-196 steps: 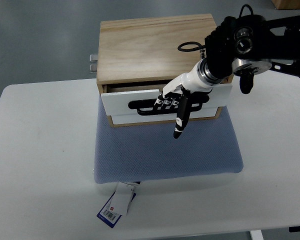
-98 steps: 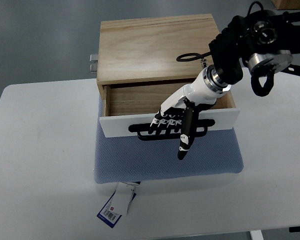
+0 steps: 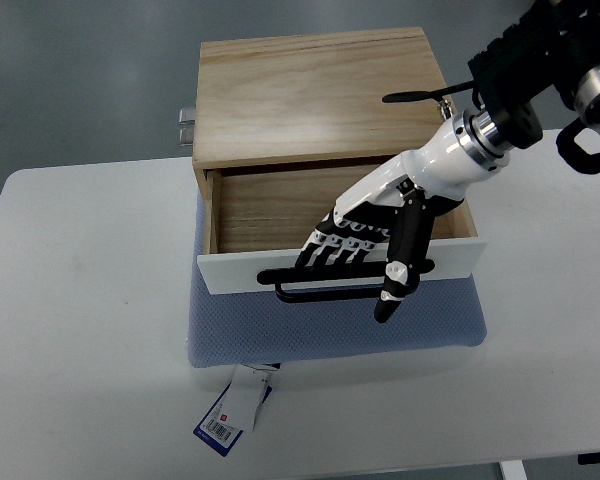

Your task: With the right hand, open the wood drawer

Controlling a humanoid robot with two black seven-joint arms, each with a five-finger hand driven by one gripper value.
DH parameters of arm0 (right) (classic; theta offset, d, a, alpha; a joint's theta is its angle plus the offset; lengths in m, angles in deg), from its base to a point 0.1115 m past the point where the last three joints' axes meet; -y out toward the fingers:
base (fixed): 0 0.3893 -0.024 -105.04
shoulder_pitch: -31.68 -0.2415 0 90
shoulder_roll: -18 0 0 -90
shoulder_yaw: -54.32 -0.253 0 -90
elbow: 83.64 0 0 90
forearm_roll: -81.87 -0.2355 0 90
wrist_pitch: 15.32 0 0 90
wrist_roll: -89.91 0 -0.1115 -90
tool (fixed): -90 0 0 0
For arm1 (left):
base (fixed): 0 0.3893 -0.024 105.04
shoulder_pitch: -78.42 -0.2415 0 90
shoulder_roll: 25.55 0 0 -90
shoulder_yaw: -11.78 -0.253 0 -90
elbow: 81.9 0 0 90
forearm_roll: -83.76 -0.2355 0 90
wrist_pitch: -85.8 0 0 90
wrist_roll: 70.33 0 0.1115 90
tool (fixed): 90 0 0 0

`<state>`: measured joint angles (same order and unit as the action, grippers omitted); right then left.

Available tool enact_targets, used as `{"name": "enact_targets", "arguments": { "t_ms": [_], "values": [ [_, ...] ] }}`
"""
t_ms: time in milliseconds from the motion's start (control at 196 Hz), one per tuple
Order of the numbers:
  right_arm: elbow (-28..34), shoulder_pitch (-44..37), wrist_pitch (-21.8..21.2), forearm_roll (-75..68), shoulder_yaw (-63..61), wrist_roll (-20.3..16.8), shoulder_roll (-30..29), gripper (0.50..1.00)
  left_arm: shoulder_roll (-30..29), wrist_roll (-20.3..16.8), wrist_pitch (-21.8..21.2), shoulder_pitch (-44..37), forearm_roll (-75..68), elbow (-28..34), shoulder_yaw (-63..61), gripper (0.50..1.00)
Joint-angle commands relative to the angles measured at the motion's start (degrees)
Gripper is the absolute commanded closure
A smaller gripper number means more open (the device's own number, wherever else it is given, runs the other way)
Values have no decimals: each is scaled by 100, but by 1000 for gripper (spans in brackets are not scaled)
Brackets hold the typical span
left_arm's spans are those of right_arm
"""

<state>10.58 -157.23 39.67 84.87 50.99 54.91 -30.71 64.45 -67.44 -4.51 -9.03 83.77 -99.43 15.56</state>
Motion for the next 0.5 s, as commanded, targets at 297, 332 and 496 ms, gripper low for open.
{"name": "enact_targets", "arguments": {
  "t_ms": [297, 332, 496],
  "values": [
    [-2750, 1207, 1, 70, -2576, 0, 406, 556, 0, 1, -3, 0, -9, -49, -18, 500],
    [-3333, 1677, 1, 70, -3133, 428, 319, 556, 0, 1, -3, 0, -18, -58, -18, 500],
    [-4789, 2991, 1, 8, -4720, 1768, -314, 556, 0, 1, -3, 0, -18, -58, -27, 500]
  ]
}}
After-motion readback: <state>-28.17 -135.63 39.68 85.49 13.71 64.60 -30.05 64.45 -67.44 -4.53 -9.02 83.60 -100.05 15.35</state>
